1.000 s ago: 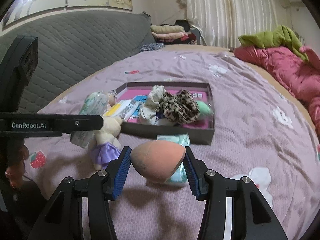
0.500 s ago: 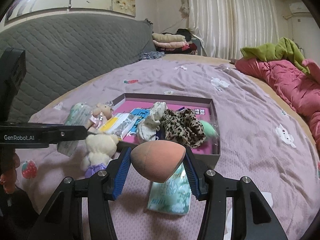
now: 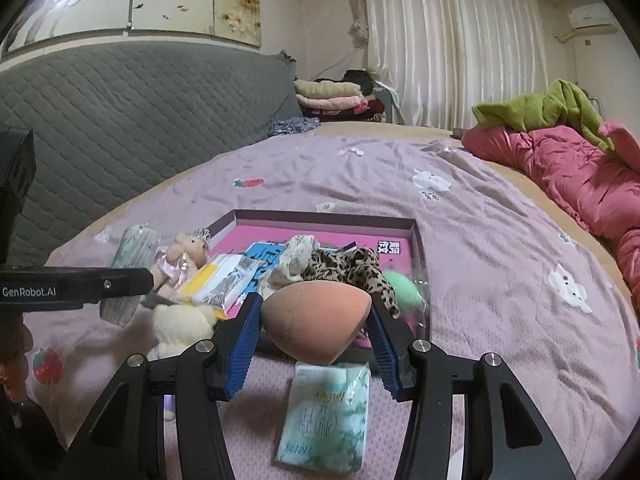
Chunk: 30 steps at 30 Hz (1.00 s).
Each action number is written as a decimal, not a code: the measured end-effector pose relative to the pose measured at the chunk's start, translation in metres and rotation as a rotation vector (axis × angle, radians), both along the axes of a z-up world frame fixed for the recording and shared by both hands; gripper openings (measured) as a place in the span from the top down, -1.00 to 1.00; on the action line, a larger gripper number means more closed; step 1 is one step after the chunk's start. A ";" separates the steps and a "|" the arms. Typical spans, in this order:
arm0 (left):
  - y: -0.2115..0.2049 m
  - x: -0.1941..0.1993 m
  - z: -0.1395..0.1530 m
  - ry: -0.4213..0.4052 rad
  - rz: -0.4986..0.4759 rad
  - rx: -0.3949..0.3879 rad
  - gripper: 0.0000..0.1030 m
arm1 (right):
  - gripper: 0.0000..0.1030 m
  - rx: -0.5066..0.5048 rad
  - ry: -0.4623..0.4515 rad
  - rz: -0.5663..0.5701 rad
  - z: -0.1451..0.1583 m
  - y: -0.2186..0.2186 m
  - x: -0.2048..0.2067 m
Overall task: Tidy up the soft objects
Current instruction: 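Lift the held packet and sponge and carry both over the pink box, then lower the packet into the box and open left while right releases the sponge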
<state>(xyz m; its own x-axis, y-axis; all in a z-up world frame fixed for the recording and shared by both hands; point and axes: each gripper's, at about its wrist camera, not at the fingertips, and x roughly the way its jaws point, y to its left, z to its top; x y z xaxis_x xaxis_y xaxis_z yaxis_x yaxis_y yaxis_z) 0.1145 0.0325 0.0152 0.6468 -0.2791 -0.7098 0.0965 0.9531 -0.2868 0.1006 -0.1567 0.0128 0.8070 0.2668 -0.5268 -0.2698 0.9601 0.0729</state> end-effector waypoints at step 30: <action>-0.006 0.066 -0.023 0.039 0.045 0.035 0.09 | -0.04 -0.058 0.030 0.003 -0.028 0.024 0.055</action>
